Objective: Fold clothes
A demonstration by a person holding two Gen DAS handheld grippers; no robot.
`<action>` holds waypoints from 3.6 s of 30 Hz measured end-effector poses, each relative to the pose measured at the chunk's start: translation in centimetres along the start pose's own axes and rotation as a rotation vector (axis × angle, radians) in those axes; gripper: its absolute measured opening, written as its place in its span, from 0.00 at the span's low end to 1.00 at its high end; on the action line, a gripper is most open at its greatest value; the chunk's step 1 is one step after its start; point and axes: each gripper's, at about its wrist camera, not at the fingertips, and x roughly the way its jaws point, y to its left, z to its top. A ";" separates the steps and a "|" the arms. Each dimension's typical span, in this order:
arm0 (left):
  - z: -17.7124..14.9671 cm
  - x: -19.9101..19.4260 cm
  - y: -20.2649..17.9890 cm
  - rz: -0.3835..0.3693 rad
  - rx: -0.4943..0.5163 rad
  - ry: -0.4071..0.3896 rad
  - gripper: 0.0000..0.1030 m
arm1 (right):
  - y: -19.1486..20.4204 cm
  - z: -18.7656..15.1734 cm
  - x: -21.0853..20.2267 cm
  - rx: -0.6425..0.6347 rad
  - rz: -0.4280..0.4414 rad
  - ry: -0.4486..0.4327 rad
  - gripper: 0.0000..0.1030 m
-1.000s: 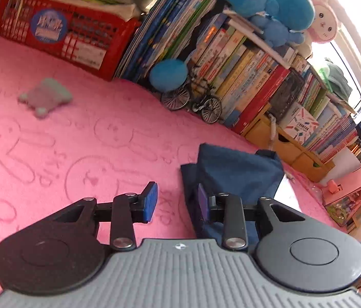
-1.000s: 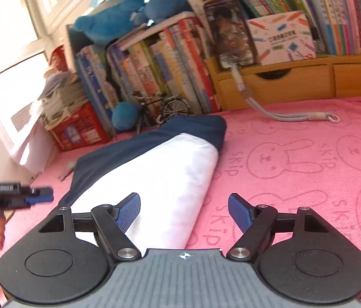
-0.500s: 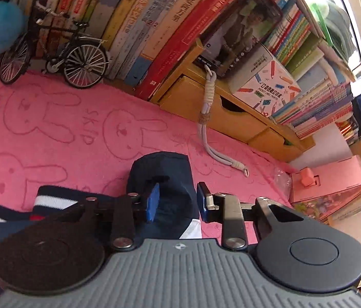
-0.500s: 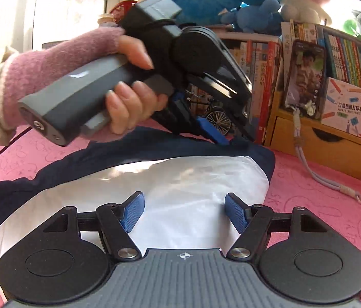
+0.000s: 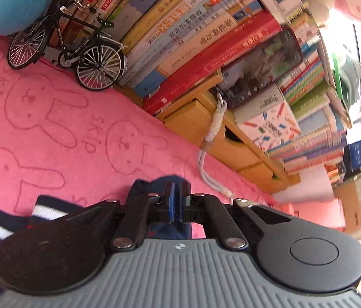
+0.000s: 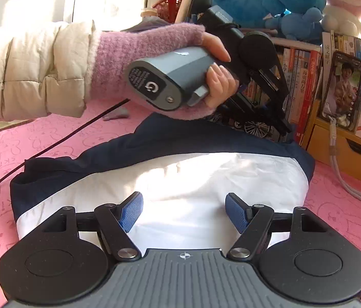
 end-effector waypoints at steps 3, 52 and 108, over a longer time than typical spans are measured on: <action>-0.9 0.4 0.0 0.019 0.005 0.039 0.46 | -0.1 0.0 0.1 0.008 0.002 -0.002 0.71; -20.7 -15.9 7.6 0.809 0.539 -0.378 0.20 | 3.3 -7.1 -14.4 -0.035 -0.256 -0.023 0.90; -30.7 -16.6 3.7 0.576 0.491 -0.221 1.00 | 7.2 -7.9 -11.1 0.142 -0.273 0.093 1.00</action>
